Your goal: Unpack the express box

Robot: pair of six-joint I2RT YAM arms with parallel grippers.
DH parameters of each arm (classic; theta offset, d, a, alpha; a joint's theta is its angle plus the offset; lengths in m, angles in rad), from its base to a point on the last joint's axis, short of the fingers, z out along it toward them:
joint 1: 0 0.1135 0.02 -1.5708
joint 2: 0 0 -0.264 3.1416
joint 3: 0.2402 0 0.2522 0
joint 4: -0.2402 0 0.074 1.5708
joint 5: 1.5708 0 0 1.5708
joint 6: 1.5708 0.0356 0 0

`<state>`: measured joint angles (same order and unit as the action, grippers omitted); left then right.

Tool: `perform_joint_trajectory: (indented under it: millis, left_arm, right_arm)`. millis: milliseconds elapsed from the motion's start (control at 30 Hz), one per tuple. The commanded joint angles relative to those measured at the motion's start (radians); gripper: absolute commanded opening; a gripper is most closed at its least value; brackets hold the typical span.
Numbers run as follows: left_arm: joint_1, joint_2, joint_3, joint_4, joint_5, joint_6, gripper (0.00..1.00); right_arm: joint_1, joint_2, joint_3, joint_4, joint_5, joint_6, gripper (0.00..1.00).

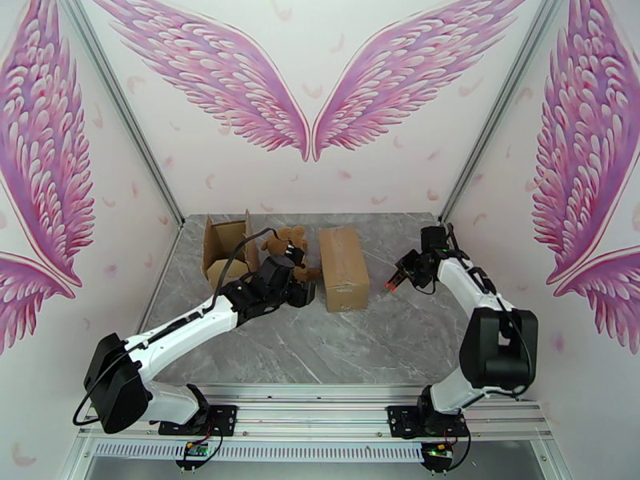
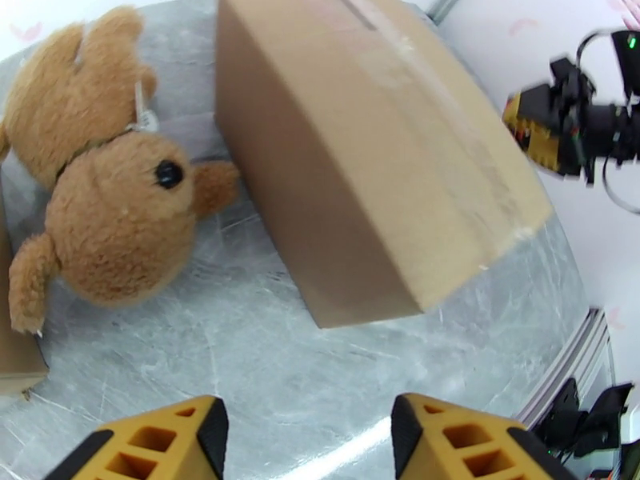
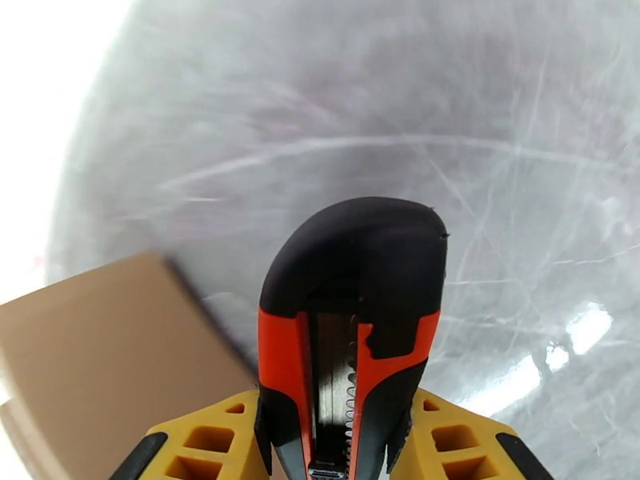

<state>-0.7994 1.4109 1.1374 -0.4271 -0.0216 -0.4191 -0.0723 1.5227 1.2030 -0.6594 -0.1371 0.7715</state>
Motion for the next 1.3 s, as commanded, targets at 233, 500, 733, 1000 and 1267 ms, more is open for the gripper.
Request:
perform_joint_trajectory:
  millis: [233,500,733,1000,1267]
  left_arm:
    - [-0.129,0.205,0.361,0.049,0.038,0.319,0.57]
    - [-0.136,0.347,0.448,0.227,0.203,0.285,0.56]
    - [-0.155,0.413,0.471,0.307,0.315,0.241,0.56]
    - [-0.155,0.463,0.513,0.317,0.363,0.211,0.56]
    - [-0.132,0.509,0.543,0.321,0.395,0.157,0.52]
  right_arm:
    - [0.138,-0.341,0.024,-0.177,0.146,-0.011,0.32]
    - [0.241,-0.424,0.069,-0.22,0.207,0.016,0.32]
    - [0.296,-0.421,0.083,-0.184,0.212,0.031,0.32]
    - [0.331,-0.429,0.071,-0.135,0.206,0.036,0.32]
    - [0.345,-0.438,0.066,-0.11,0.186,0.039,0.32]
